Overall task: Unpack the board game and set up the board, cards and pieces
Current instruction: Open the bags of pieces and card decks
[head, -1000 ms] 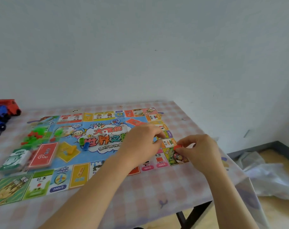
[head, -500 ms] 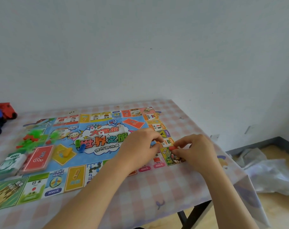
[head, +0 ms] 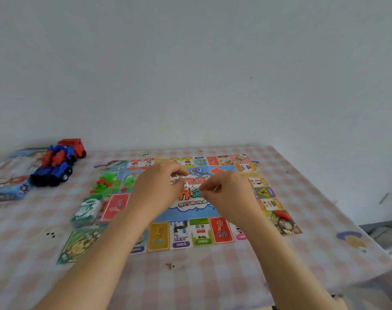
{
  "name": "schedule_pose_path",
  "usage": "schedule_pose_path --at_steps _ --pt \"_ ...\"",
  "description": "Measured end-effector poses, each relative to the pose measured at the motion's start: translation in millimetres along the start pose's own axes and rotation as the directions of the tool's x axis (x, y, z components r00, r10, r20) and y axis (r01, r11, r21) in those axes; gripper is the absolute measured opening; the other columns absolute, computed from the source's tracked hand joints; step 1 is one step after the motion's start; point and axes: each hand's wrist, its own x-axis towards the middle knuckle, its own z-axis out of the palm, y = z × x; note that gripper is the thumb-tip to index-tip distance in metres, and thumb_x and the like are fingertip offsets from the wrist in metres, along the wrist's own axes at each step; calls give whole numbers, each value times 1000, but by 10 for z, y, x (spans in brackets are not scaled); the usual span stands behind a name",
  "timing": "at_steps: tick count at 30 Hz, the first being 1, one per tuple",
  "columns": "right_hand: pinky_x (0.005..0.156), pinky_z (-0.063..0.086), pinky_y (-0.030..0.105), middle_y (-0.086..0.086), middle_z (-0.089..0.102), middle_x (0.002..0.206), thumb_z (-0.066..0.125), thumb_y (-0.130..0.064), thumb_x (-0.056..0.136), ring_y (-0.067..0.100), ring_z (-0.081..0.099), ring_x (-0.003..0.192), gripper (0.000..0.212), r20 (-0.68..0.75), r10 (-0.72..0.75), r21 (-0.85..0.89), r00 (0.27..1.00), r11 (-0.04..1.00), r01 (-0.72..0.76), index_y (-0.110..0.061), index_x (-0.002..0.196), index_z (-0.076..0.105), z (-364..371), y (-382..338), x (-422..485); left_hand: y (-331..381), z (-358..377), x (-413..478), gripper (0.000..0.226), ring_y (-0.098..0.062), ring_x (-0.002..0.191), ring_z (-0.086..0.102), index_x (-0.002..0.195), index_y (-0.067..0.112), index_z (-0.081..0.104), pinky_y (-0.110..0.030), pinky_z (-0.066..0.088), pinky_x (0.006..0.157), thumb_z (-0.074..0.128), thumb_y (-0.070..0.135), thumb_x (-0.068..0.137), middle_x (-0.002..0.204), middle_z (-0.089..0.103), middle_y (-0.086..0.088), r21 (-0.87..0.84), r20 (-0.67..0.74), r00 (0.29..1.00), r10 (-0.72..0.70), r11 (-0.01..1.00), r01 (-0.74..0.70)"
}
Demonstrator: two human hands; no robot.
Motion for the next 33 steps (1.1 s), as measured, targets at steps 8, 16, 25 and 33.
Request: schedule_pose_path --at_steps 8,16,25,33 --pt "79 55 29 -4 72 100 54 -9 88 15 64 88 27 115 -49 -72 992 996 58 -23 100 75 430 -361 113 -434 -245 -115 25 -10 113 55 109 32 65 -29 43 94 59 16 90 127 58 8 65 8 994 -109 992 108" --pt "66 44 25 -4 61 94 58 -20 83 16 55 86 27 189 -101 -151 977 980 130 -30 104 71 686 -513 146 -569 -269 -160 40 -13 126 48 126 31 57 -33 41 104 54 13 91 138 52 7 163 118 987 -107 983 87" --pt "69 42 20 -9 57 86 61 -14 85 10 52 80 20 169 -96 -148 981 981 121 -26 98 70 654 -512 143 -540 -231 -173 44 -13 112 56 126 32 57 -34 35 106 48 9 90 123 62 8 288 203 977 -66 958 4" --pt "72 50 21 -4 68 92 59 -9 85 9 58 77 22 161 -21 -80 987 996 35 -22 95 73 503 -396 105 -449 -207 -184 35 -13 106 58 119 30 63 -33 38 100 54 15 89 116 66 6 272 228 973 -35 962 -29"
